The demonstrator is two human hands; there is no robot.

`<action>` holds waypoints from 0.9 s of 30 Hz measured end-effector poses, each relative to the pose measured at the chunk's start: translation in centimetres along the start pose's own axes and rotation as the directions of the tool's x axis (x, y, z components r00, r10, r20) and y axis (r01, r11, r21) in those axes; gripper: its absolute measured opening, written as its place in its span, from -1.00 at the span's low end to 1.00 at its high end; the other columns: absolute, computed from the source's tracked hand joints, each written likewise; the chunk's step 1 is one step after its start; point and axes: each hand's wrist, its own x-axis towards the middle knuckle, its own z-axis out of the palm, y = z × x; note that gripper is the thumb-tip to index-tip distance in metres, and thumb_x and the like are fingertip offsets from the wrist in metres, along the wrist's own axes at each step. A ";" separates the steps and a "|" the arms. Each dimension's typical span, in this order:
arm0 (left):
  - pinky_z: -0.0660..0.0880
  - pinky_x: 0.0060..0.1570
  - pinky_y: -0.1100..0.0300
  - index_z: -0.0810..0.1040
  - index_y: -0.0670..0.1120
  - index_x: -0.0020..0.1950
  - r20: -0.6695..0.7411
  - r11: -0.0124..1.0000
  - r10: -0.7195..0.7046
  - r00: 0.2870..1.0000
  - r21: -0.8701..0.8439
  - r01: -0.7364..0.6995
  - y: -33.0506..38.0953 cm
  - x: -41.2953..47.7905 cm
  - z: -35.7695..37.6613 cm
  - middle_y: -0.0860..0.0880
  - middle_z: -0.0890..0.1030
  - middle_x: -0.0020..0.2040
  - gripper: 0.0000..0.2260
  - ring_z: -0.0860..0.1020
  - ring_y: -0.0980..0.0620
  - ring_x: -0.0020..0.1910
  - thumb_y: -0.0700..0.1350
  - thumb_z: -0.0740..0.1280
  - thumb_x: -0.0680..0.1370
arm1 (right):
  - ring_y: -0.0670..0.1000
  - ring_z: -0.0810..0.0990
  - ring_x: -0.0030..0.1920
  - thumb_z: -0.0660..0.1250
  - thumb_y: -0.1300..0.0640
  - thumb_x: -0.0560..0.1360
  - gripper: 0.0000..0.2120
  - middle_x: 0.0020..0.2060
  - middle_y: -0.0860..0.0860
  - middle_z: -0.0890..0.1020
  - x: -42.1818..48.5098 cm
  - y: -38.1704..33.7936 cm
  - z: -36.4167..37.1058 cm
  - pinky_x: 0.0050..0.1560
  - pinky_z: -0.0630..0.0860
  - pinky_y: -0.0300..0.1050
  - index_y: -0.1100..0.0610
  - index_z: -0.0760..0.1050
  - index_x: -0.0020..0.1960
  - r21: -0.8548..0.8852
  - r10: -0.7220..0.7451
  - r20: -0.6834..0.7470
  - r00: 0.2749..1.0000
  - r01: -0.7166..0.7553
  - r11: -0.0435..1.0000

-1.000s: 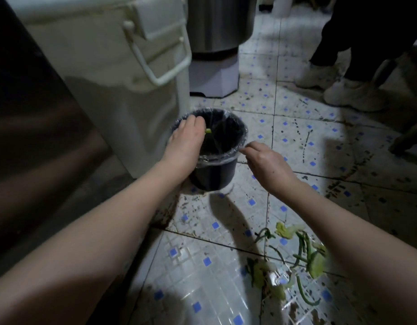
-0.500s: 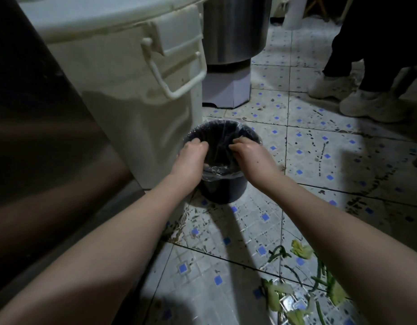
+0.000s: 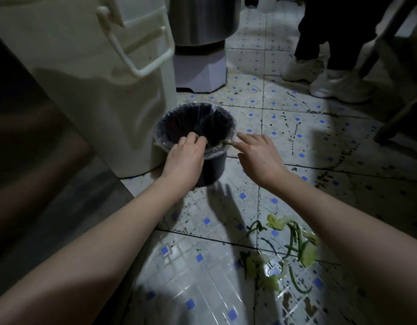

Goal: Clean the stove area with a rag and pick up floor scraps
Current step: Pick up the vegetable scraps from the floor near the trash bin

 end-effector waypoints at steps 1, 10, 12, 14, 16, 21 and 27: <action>0.40 0.05 -0.02 0.41 -0.14 0.26 0.005 1.000 0.025 1.000 -0.015 -0.025 0.6 -0.4 0.4 -0.14 0.43 0.19 -0.75 0.43 -0.18 0.11 -0.22 0.18 0.59 | 0.14 0.31 0.41 0.20 0.24 0.54 -0.56 0.45 0.10 0.32 -1.0 0.8 0.1 0.39 0.19 0.10 0.07 0.34 0.41 -0.003 0.027 0.017 0.999 -0.027 1.000; 0.39 0.05 0.05 0.40 -0.10 0.26 0.121 0.977 0.200 0.972 -0.099 -0.188 5.4 -3.8 6.0 -0.08 0.42 0.19 -0.71 0.42 -0.11 0.08 -0.27 0.23 0.55 | 0.13 0.31 0.41 0.21 0.26 0.54 -0.51 0.44 0.10 0.33 -9.7 6.5 2.6 0.43 0.17 0.08 0.07 0.29 0.45 0.049 0.221 0.135 0.966 -0.229 0.972; 0.39 0.06 0.07 0.39 -0.08 0.27 0.171 0.977 0.202 0.964 -0.096 -0.188 5.9 -4.4 7.4 -0.07 0.42 0.19 -0.68 0.42 -0.09 0.11 -0.28 0.25 0.54 | 0.12 0.31 0.41 0.22 0.26 0.55 -0.52 0.44 0.10 0.34 -11.0 7.2 3.5 0.43 0.16 0.08 0.07 0.30 0.45 0.054 0.248 0.163 0.955 -0.260 0.964; 0.39 0.10 0.08 0.37 -0.07 0.28 0.225 0.980 0.196 0.954 -0.086 -0.181 6.3 -4.8 8.7 -0.06 0.42 0.20 -0.65 0.41 -0.08 0.15 -0.29 0.26 0.52 | 0.11 0.32 0.41 0.22 0.25 0.55 -0.53 0.44 0.09 0.34 -12.1 7.5 4.5 0.43 0.16 0.06 0.06 0.31 0.44 0.060 0.275 0.176 0.945 -0.289 0.955; 0.38 0.15 0.09 0.34 -0.06 0.30 0.281 0.979 0.202 0.938 -0.064 -0.192 6.9 -5.3 10.0 -0.05 0.41 0.22 -0.60 0.41 -0.07 0.18 -0.31 0.28 0.50 | 0.09 0.31 0.42 0.22 0.23 0.55 -0.54 0.44 0.07 0.34 -12.9 7.6 5.6 0.44 0.16 0.03 0.05 0.31 0.44 0.079 0.298 0.202 0.933 -0.319 0.945; 0.38 0.15 0.10 0.29 -0.10 0.30 0.424 0.954 0.284 0.860 -0.040 -0.296 8.6 -6.8 12.8 -0.09 0.41 0.24 -0.47 0.42 -0.08 0.18 -0.43 0.28 0.39 | 0.11 0.33 0.41 0.17 0.25 0.56 -0.56 0.43 0.09 0.36 -14.5 8.2 8.2 0.43 0.22 0.05 0.05 0.33 0.42 0.094 0.304 0.285 0.909 -0.342 0.935; 0.42 0.24 0.08 0.18 -0.10 0.44 0.494 0.951 0.295 0.818 -0.065 -0.304 10.1 -7.7 16.0 -0.11 0.36 0.37 -0.34 0.43 -0.08 0.27 -0.39 0.35 0.42 | 0.13 0.31 0.42 0.23 0.18 0.54 -0.54 0.44 0.11 0.34 -16.1 8.7 10.9 0.42 0.20 0.03 0.06 0.31 0.43 0.148 0.255 0.399 0.881 -0.336 0.930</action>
